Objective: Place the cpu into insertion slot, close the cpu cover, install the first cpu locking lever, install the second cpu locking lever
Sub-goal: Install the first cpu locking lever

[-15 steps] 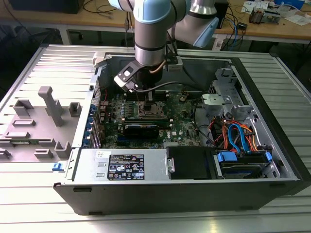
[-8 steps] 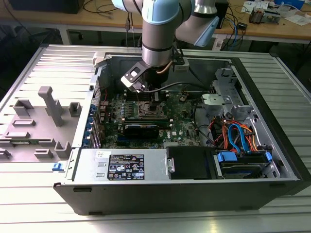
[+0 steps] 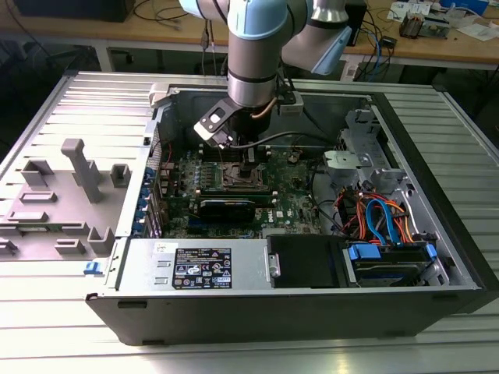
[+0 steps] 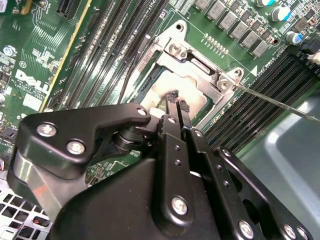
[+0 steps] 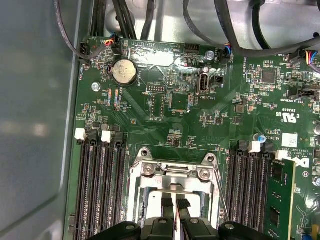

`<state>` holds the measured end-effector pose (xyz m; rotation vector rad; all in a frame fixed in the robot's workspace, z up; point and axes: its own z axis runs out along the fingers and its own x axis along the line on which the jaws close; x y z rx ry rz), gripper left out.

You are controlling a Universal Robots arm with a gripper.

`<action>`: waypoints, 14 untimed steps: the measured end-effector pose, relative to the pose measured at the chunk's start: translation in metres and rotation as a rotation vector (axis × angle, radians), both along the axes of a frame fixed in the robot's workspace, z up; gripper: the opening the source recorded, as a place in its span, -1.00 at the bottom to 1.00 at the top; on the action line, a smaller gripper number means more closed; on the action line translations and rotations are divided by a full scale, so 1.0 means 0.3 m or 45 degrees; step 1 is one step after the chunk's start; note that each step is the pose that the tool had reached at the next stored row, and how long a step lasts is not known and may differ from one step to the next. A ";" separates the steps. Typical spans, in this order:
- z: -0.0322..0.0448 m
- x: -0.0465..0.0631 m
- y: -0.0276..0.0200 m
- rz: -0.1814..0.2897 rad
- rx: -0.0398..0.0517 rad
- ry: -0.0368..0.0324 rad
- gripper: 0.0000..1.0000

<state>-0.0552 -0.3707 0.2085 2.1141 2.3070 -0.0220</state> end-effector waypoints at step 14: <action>0.070 0.001 0.000 0.000 0.000 0.0003 -0.65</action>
